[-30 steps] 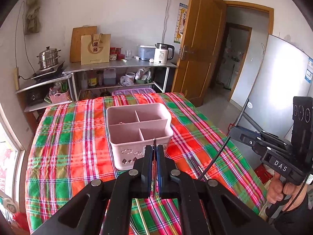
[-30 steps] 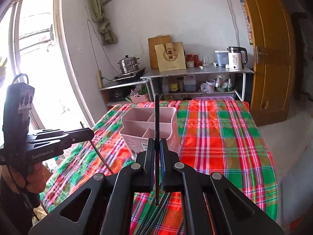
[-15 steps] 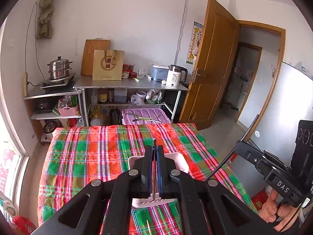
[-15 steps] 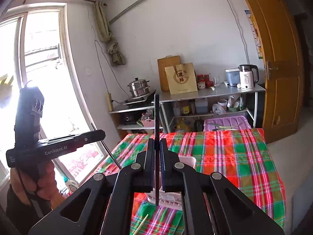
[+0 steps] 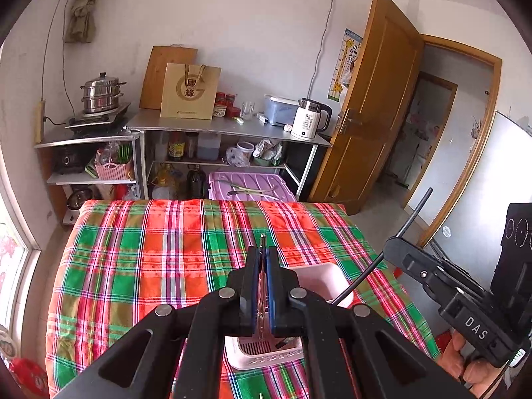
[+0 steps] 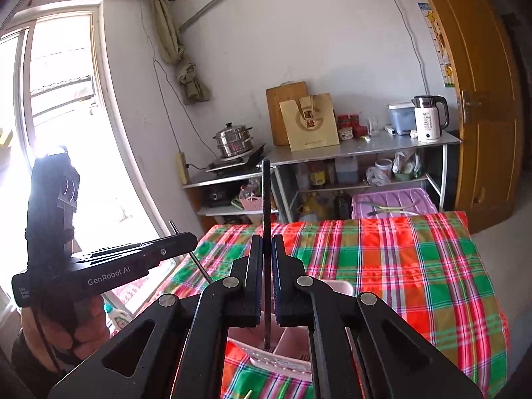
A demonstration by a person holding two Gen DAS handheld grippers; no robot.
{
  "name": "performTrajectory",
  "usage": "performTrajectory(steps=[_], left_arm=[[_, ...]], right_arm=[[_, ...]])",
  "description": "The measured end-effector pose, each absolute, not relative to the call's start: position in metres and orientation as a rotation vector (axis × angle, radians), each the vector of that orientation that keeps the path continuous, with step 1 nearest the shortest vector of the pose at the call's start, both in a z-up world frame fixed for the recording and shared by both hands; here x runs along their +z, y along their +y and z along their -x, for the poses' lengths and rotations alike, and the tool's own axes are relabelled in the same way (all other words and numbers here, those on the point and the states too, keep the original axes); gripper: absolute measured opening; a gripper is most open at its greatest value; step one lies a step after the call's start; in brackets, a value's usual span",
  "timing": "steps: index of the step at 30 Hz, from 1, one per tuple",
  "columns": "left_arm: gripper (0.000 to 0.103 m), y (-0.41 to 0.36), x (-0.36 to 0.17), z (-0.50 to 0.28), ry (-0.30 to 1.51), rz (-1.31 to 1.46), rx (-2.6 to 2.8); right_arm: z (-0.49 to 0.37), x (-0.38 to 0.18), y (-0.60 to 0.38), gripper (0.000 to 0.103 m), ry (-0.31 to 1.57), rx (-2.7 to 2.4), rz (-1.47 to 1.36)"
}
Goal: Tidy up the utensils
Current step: 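Lift the metal chopstick with the left tool while the right tool carries the black chopstick toward the basket, then release the metal chopstick into the pink basket while the right tool drops the black one in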
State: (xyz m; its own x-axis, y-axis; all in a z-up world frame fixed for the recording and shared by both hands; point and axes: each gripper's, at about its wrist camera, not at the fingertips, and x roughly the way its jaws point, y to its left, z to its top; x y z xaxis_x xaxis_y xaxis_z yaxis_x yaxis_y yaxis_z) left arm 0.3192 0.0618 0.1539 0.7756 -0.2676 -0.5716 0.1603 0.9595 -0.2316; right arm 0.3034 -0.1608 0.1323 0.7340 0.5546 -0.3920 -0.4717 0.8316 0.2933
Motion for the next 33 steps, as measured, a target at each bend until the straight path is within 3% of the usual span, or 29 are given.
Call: performTrajectory(steps=[9,18,33], left_arm=[[0.004,0.068,0.118,-0.327,0.694,0.176,-0.211],[0.018,0.072,0.136,-0.299,0.614,0.156,-0.191],[0.019,0.053,0.151,-0.201,0.512,0.136,-0.208]], right_arm=[[-0.316,0.104,-0.163,0.005,0.582,0.564,-0.183],[-0.292,0.117,-0.177,0.013,0.535,0.548,-0.167],[-0.207,0.131,-0.215,0.014,0.444,0.537,-0.130]])
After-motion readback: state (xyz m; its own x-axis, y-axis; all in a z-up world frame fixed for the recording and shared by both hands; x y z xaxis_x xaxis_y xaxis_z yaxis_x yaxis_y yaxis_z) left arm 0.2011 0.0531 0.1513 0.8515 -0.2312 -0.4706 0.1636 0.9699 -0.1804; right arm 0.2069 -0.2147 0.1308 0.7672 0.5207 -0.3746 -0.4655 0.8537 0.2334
